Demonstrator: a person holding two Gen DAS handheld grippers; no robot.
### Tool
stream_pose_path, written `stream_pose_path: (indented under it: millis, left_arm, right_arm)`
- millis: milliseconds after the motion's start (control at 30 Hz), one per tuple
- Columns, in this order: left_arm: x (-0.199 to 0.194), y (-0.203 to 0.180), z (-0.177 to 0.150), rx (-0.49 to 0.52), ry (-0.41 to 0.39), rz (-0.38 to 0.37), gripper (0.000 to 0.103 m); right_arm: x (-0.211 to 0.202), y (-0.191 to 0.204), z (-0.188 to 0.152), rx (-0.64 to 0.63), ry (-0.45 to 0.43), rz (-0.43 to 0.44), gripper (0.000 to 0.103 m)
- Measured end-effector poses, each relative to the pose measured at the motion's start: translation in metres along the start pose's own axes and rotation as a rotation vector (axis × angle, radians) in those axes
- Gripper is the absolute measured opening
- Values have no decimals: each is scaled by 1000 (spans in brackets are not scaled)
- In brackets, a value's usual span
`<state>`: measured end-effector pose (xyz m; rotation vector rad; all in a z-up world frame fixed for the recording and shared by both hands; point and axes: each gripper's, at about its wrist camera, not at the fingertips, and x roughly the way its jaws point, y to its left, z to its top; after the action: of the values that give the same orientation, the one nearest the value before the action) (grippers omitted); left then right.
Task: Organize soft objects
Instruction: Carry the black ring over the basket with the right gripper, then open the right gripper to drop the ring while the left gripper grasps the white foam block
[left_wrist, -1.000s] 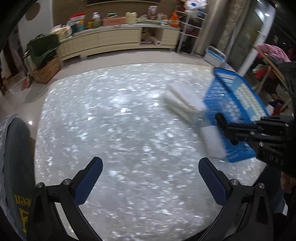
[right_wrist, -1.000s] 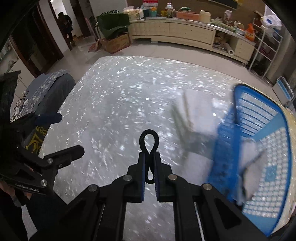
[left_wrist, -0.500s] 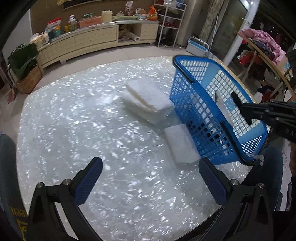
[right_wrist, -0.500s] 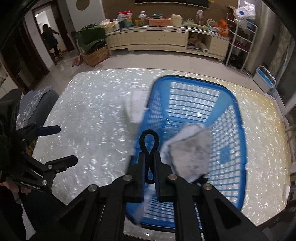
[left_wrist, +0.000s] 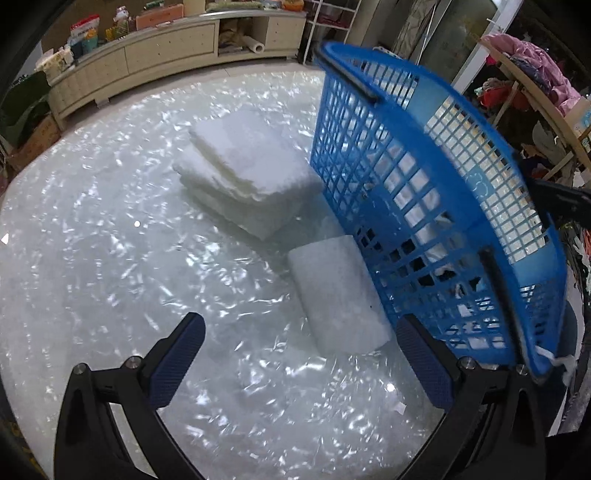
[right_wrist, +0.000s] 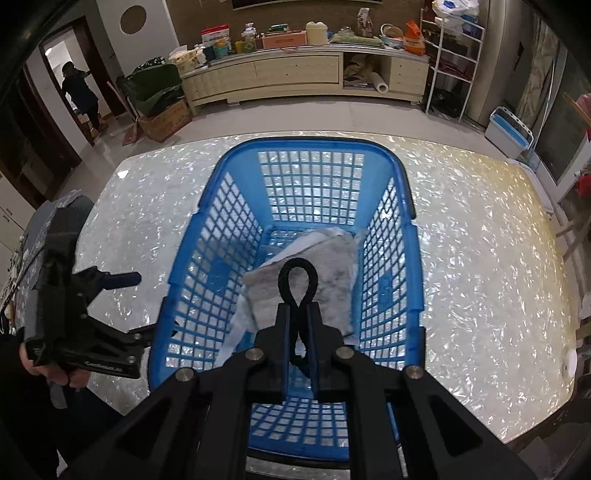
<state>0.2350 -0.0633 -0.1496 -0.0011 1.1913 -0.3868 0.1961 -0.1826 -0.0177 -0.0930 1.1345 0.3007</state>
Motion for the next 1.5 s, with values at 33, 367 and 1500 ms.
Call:
stream_pose_path:
  millis: [33,367,1500]
  left_arm:
    - [6,-1,0,5,8,3,103]
    - [51,-9,1,29,68,15,91]
    - [4,8,-5,-10,6,-84,13]
  right_arm:
    - [0,-1,0,4,1,2,8]
    - [12,-14,1,25,24,20,8]
    - [50,-1,6,-25,167,71,53]
